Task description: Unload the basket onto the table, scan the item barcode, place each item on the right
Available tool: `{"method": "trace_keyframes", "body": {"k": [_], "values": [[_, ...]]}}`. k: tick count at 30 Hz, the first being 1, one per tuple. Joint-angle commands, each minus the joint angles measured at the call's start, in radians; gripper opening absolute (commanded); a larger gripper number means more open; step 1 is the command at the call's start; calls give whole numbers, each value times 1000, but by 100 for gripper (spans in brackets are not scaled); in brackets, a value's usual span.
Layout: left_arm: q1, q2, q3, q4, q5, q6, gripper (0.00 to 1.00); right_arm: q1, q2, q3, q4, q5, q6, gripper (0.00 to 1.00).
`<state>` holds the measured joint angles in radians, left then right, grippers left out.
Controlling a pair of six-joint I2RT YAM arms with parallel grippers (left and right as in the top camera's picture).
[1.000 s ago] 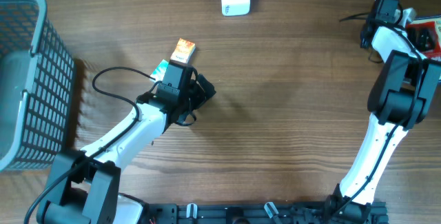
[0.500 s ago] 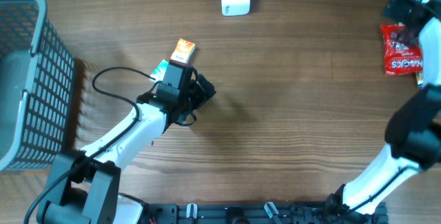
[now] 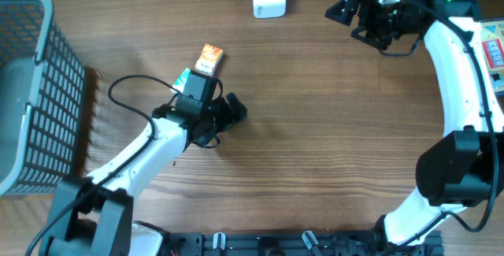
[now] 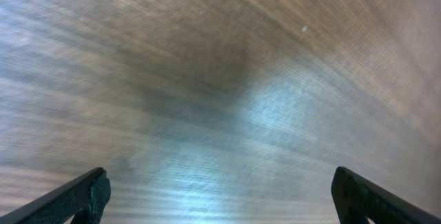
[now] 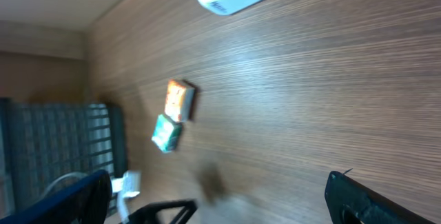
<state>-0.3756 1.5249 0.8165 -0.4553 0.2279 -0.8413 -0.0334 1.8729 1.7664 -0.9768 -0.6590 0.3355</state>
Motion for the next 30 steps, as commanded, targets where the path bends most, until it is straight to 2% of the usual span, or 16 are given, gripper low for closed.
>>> {"method": "trace_keyframes", "body": {"k": [1, 3, 5, 6, 10, 13, 14, 16, 21, 25, 30], "values": [[10, -86, 180, -193, -234, 127, 100, 11, 6, -8, 4, 137, -18, 100], [23, -84, 318, -276, -348, 251, 100, 10, 6, -8, 4, 201, -18, 100], [45, -82, 361, -250, -411, 342, 100, 10, 6, -8, 4, 257, -18, 100], [66, -80, 361, -208, -466, 340, 100, 10, 6, -8, 4, 282, -18, 100], [120, -8, 361, -30, -476, 341, 100, 10, 6, -8, 4, 300, -18, 100], [124, 129, 361, 92, -388, 370, 100, 10, 6, -8, 4, 300, -18, 100], [122, 195, 361, 158, -301, 477, 100, 10, 6, -8, 4, 300, -18, 100], [121, 282, 361, 233, -288, 578, 100, 10, 6, -8, 4, 300, -18, 100], [123, 382, 361, 337, -230, 577, 100, 10, 6, -8, 4, 300, -18, 100], [122, 440, 361, 335, -134, 576, 99, 10, 6, -8, 4, 300, -18, 100], [122, 463, 361, 306, -36, 576, 93, 10, 6, -8, 4, 300, -18, 100]]}}
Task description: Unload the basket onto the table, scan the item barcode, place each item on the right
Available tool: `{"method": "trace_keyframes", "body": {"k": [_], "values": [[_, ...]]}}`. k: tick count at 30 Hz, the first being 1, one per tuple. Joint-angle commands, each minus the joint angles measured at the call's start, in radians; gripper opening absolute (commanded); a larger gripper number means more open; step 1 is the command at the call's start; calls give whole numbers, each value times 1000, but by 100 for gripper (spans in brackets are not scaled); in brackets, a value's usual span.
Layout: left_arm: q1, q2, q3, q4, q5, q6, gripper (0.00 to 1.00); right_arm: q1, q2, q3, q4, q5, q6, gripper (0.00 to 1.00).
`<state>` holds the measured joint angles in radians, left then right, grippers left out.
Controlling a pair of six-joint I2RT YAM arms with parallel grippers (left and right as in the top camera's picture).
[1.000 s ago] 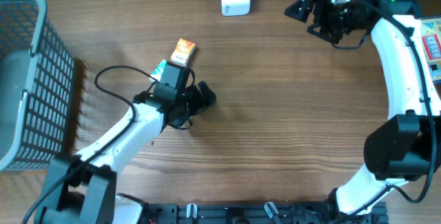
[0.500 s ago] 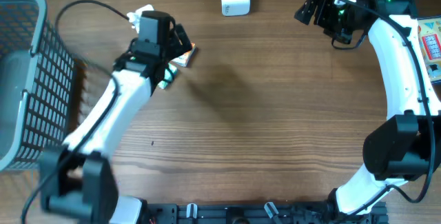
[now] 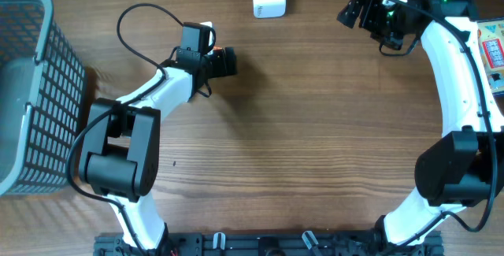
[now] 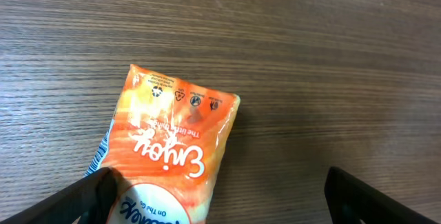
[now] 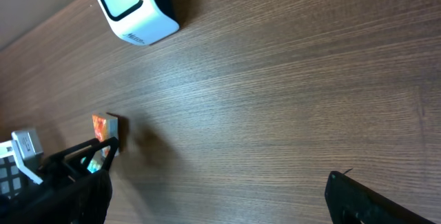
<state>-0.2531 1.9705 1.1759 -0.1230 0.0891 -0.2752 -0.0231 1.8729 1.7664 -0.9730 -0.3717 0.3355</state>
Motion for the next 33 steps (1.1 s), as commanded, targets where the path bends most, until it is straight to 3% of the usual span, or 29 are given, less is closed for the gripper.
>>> {"method": "trace_keyframes", "body": {"k": [1, 3, 5, 11, 15, 18, 21, 24, 26, 29, 33], "values": [[-2, 18, 2, -50, 185, 10, 94, 0, 6, -8, 0, 13, -18, 100], [-34, 18, 2, -98, 405, 11, 96, 0, 6, -8, 0, 13, -18, 100], [-105, 18, 2, -115, 497, 10, 97, 0, 6, -8, 0, 13, -18, 100], [-315, -3, 3, -113, 494, -7, 100, 0, 6, -8, 0, 13, -18, 100], [-264, -126, 3, -91, 455, -127, 100, 0, 6, -8, 0, 13, -18, 100], [-190, -278, 3, -126, 451, -130, 100, 0, 6, -8, 0, 13, -18, 100], [-112, -447, 3, -174, 354, -136, 100, 0, 6, -8, 0, 13, -18, 100], [-35, -581, 3, -335, 42, -237, 100, 0, 6, -8, 52, 12, 13, 100], [1, -613, 3, -450, -61, -238, 100, 0, 6, -8, 69, -18, 163, 100], [33, -609, 2, -599, -146, -227, 100, 0, 6, -8, 2, -100, 291, 100], [35, -603, 2, -694, -161, -227, 100, 50, 10, -17, -251, -40, 271, 100]]}}
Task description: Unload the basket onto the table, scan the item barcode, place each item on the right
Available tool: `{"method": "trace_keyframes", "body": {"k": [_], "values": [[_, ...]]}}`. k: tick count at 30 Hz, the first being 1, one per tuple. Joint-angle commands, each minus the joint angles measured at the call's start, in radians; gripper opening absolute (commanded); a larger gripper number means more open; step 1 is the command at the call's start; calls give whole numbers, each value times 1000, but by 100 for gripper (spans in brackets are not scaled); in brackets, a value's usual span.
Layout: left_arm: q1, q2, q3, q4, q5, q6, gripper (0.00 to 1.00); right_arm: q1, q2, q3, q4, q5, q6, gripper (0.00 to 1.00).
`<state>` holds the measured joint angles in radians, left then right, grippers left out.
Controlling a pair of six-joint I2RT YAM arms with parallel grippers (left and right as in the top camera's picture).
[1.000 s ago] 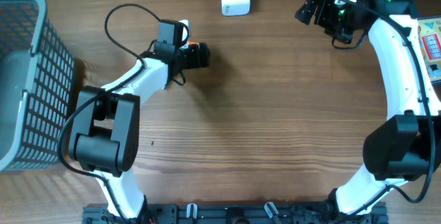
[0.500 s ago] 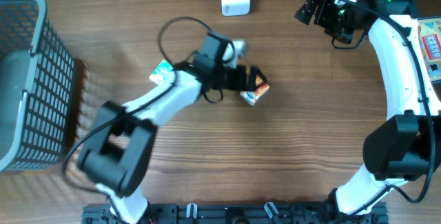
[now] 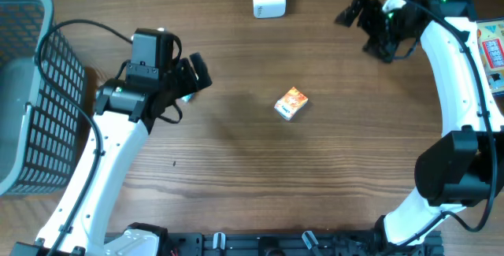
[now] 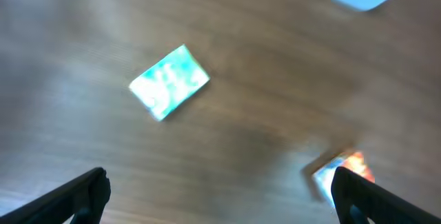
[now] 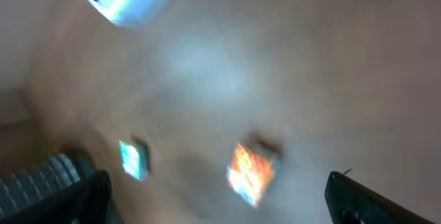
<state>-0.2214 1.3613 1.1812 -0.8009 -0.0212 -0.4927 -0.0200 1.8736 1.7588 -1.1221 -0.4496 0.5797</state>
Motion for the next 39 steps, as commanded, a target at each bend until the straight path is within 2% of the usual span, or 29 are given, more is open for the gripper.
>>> {"method": "trace_keyframes", "body": {"k": [1, 3, 5, 7, 10, 13, 15, 16, 19, 23, 28, 30, 31, 36, 39], "values": [[4, 6, -3, -16, -51, -10, 100, 85, 9, -31, -154, 104, 56, 100], [4, 6, -3, -16, -51, -10, 100, 186, 9, -111, -188, 220, 180, 100], [4, 6, -3, -16, -51, -10, 100, 300, 8, -212, -80, 229, 274, 100], [4, 6, -3, -16, -51, -10, 100, 356, 9, -247, 63, 225, 282, 100], [4, 6, -3, -16, -51, -10, 100, 390, 14, -248, 115, 207, 288, 100], [4, 6, -3, -16, -51, -10, 100, 408, 19, -274, 121, 269, 296, 98], [4, 6, -3, -16, -51, -10, 100, 408, 19, -360, 147, 286, 309, 92], [4, 6, -3, -16, -51, -10, 100, 407, 19, -410, 178, 277, 322, 92], [4, 6, -3, -16, -51, -10, 100, 381, 19, -560, 388, 100, 285, 77], [4, 6, -3, -16, -51, -10, 100, 370, 19, -610, 409, 137, 283, 67], [4, 6, -3, -16, -51, -10, 100, 327, 19, -609, 435, 132, 170, 64], [4, 6, -3, -16, -51, -10, 100, 270, 19, -609, 455, 32, 45, 63], [4, 6, -3, -16, -51, -10, 100, 256, 19, -610, 455, 8, 31, 61], [4, 6, -3, -16, -51, -10, 100, 241, 19, -675, 532, -82, 53, 58], [4, 6, -3, -16, -51, -10, 100, 241, 19, -697, 554, -102, 112, 49]]}}
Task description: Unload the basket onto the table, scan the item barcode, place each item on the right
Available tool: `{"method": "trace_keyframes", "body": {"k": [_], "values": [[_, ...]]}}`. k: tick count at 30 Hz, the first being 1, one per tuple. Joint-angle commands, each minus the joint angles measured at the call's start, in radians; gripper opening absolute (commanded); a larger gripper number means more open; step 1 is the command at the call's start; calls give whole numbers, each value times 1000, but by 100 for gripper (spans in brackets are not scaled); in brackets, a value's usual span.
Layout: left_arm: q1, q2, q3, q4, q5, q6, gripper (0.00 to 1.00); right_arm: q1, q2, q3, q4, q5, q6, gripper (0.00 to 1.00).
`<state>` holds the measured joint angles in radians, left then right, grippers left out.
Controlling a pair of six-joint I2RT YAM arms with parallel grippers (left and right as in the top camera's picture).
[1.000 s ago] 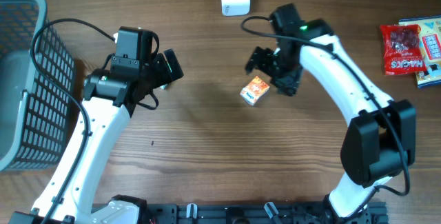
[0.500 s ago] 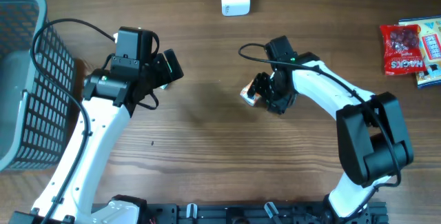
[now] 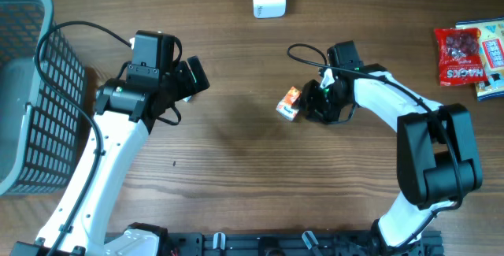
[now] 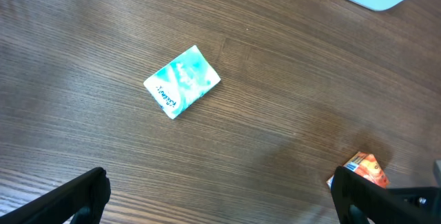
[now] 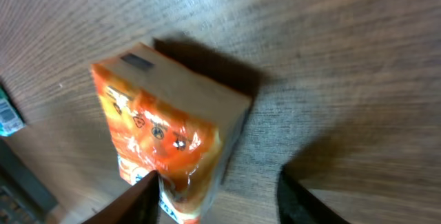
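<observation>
A small orange carton (image 3: 290,102) lies near the table's middle. My right gripper (image 3: 305,104) sits low beside it. In the right wrist view, the carton (image 5: 169,124) has its near end between the open fingers (image 5: 145,193); the left finger touches it and the right one stands apart. The white barcode scanner stands at the far edge. My left gripper (image 3: 194,79) hovers open at upper left over a teal box (image 4: 182,80), and it also sees the orange carton (image 4: 366,170) and the scanner.
A grey mesh basket (image 3: 31,90) fills the left edge. A red snack packet (image 3: 457,55) and a printed pack (image 3: 492,59) lie at the right edge. The right arm's cable loops near the carton.
My right gripper was high at the far right and is now down at the orange carton, fingers open around its end. The left arm has barely moved. The red packet shows now.
The orange and teal boxes lay together at upper left with my left gripper beside them. Then the left gripper was right at the orange carton. Later the carton lay in the table's middle and the left gripper hung open over the teal box. Now the right gripper straddles the carton.
</observation>
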<state>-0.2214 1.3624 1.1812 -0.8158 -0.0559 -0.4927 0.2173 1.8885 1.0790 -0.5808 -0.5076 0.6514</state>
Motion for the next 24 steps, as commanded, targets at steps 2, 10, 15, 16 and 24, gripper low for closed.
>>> {"method": "trace_keyframes", "body": {"k": [2, 10, 15, 16, 24], "values": [[4, 5, -3, -1, -16, -10, 100, 4, 4, -31, 28, -40, 59, 49], [4, 5, -3, -1, -16, -10, 100, 4, 4, -55, 76, 29, 59, 25], [4, 5, -3, -1, -16, -10, 100, 4, 4, -55, 84, 27, 58, 4], [4, 5, -3, -1, -16, -10, 100, 4, 4, -55, 84, 27, 56, 4], [4, 5, -3, -1, -16, -10, 100, -96, -2, -11, 164, -723, -420, 4]]}}
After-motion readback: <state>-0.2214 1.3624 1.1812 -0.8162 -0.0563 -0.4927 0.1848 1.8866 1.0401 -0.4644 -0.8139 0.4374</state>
